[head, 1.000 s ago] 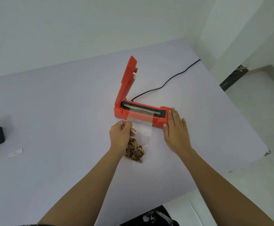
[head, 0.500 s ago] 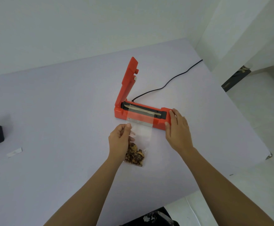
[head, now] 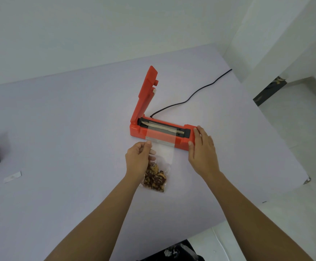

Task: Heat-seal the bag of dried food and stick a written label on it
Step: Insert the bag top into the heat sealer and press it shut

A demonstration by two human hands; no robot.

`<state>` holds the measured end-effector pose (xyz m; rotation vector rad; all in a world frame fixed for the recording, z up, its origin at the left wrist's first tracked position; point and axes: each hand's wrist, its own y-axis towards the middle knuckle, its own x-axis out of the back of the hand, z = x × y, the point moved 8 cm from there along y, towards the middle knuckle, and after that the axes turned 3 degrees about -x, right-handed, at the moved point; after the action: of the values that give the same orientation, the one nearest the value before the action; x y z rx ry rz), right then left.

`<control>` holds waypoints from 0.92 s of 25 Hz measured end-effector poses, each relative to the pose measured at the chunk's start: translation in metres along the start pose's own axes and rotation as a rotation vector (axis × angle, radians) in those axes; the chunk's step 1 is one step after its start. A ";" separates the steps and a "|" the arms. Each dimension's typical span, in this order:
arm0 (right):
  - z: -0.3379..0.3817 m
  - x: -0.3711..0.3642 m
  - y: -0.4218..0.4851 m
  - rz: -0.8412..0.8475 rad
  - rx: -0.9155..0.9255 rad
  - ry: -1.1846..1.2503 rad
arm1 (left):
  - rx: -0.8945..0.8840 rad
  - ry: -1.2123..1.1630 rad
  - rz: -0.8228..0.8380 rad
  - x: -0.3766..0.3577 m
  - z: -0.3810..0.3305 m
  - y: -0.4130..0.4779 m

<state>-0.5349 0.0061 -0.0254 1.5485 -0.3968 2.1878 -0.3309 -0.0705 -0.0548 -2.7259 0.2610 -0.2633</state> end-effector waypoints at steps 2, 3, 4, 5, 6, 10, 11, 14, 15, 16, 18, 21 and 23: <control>0.000 -0.001 0.001 0.000 0.002 0.014 | 0.005 -0.001 -0.005 -0.001 0.001 -0.001; -0.001 -0.001 0.001 0.006 0.003 0.028 | 0.005 -0.002 -0.009 -0.001 0.001 -0.002; -0.002 -0.001 0.001 0.014 0.002 0.051 | 0.004 -0.007 -0.013 0.000 0.001 -0.002; -0.002 0.000 0.002 0.016 -0.001 0.086 | 0.004 -0.010 -0.015 0.000 0.001 -0.003; -0.002 0.004 0.004 0.008 -0.005 0.135 | 0.003 -0.009 -0.016 0.001 0.000 -0.003; 0.020 0.063 0.031 -0.211 0.038 0.428 | -0.005 0.000 -0.002 -0.004 -0.002 -0.002; 0.034 0.086 0.041 -0.270 0.086 0.504 | -0.003 0.007 -0.001 -0.005 -0.003 -0.002; 0.094 0.154 0.063 -0.358 0.327 0.586 | -0.006 0.031 -0.004 -0.007 -0.003 -0.002; 0.116 0.170 0.064 -0.347 0.428 0.574 | -0.010 0.034 -0.005 -0.007 -0.003 -0.001; 0.138 0.180 0.064 -0.309 0.531 0.550 | -0.015 0.040 -0.007 -0.006 -0.003 -0.001; 0.176 0.183 0.061 -0.175 0.695 0.452 | -0.023 0.061 -0.012 -0.004 -0.003 0.000; 0.198 0.158 0.061 0.035 0.783 0.247 | -0.014 0.080 -0.014 -0.004 -0.003 0.000; 0.198 0.145 0.062 0.069 0.799 0.170 | -0.008 0.074 -0.017 -0.004 -0.003 0.000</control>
<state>-0.4448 -0.1139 0.1786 1.6882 0.5594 2.6739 -0.3355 -0.0707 -0.0525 -2.7312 0.2604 -0.3694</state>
